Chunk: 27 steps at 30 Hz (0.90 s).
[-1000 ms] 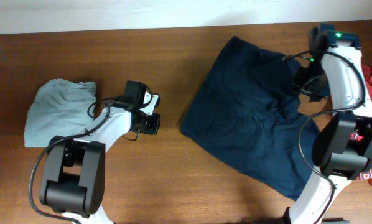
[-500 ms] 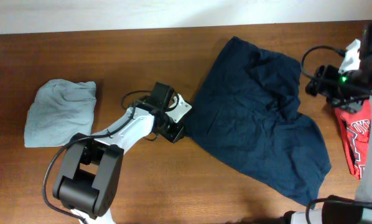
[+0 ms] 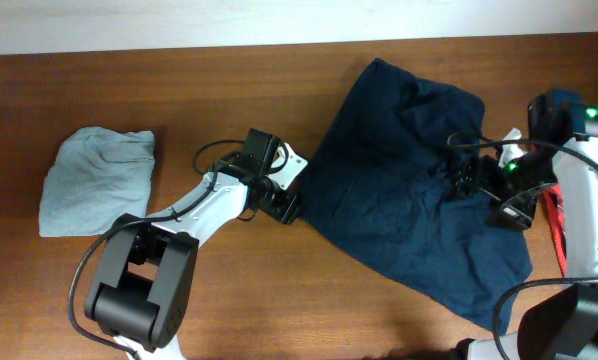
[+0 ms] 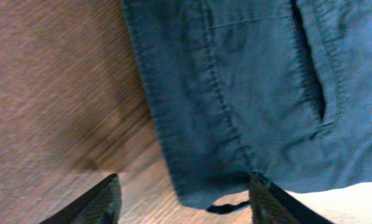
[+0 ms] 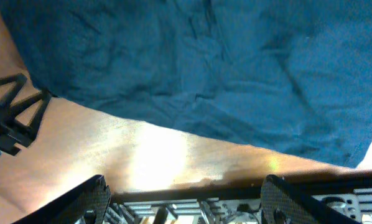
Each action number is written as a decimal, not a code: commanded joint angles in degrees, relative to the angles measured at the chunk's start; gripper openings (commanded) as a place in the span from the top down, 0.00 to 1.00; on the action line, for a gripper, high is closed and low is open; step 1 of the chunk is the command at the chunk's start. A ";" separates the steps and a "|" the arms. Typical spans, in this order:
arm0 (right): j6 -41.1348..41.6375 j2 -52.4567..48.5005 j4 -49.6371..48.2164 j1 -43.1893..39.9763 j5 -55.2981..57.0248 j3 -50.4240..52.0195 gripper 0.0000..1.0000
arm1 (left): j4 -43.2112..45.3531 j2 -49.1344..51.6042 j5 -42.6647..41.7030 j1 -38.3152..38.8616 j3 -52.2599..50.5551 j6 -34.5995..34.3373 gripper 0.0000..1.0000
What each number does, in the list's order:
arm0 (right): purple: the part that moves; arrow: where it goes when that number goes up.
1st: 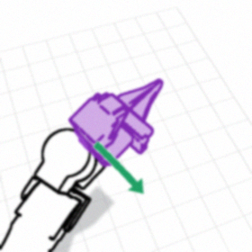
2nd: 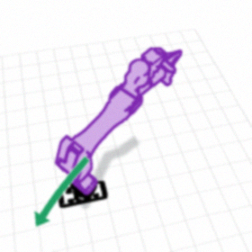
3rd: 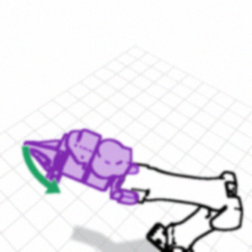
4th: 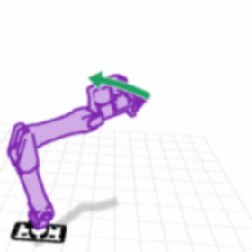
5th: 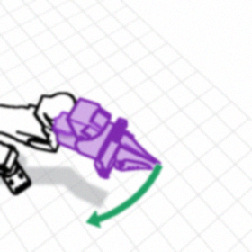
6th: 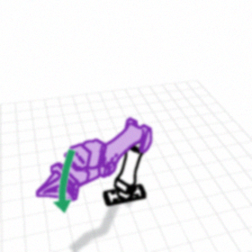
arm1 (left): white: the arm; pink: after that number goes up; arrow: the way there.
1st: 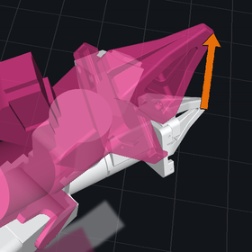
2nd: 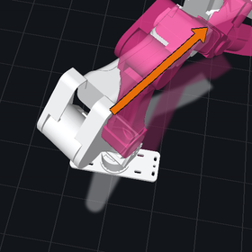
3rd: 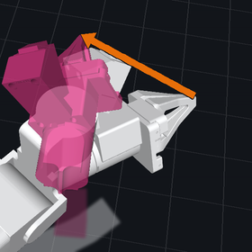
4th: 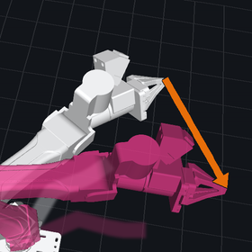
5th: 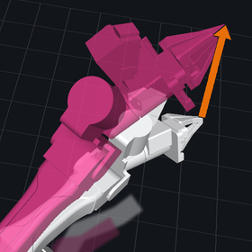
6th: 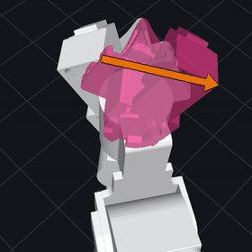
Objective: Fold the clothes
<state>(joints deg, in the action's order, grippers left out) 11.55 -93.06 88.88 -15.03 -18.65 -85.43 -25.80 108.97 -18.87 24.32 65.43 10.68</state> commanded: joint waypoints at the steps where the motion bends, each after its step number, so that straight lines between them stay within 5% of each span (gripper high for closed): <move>1: -0.61 0.02 -0.83 -0.37 -1.29 2.67 0.18 | 0.52 0.79 -4.57 0.09 0.79 -6.86 0.38; 9: -0.87 0.04 -1.16 -0.37 -1.27 2.75 0.20 | -2.21 0.81 -4.55 -0.09 0.81 -19.37 0.50; 16: -1.92 0.11 -1.22 -0.37 -1.31 2.75 0.23 | -0.72 1.55 -7.23 -0.09 0.81 -18.01 0.66; 19: -1.92 0.15 -1.20 -0.37 -1.31 2.75 0.24 | 0.94 1.64 -11.67 -0.09 0.92 -17.70 0.80; 21: -1.95 0.15 -1.18 -0.37 -1.29 2.75 0.24 | 0.00 1.64 -11.78 -0.11 1.55 -17.64 0.98; 27: -2.54 0.13 -1.53 -0.37 -1.09 4.39 0.23 | -9.27 0.98 -5.55 -5.14 7.04 -17.07 1.00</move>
<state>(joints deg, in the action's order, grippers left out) 9.98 -93.08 87.79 -15.03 -19.20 -82.89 -31.44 109.43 -28.27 22.70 68.40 -7.09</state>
